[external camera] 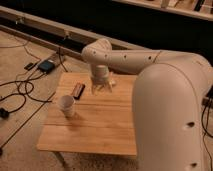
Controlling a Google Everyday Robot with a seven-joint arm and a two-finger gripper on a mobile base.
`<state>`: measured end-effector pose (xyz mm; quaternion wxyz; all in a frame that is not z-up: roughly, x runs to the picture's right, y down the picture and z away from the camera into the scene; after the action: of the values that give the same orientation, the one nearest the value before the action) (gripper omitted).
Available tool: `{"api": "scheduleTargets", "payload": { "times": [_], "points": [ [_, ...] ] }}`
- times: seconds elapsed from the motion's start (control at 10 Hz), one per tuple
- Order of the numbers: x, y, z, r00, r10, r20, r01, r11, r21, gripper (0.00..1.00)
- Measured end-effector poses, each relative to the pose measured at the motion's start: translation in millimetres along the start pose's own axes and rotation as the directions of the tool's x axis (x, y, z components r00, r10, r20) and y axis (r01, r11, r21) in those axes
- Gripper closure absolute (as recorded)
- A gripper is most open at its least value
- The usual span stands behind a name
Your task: Place the pepper in the ceramic cup
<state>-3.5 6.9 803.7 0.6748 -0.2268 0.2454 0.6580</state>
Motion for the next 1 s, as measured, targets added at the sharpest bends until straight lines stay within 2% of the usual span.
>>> {"api": "scheduleTargets", "payload": {
  "times": [0.2,0.4,0.7,1.0],
  "points": [
    [-23.1,-8.5,7.7,1.0,0.001,0.025,-0.001,1.0,-0.013,0.35],
    [-50.1,-18.2,19.6,0.996,-0.011,0.083,0.01,1.0,0.013,0.35],
    [-70.0,-14.6,40.1,0.987,-0.031,0.156,0.023,0.998,0.051,0.35],
    [-85.5,-9.0,53.3,0.975,0.004,0.223,-0.012,0.999,0.033,0.35]
  ]
}}
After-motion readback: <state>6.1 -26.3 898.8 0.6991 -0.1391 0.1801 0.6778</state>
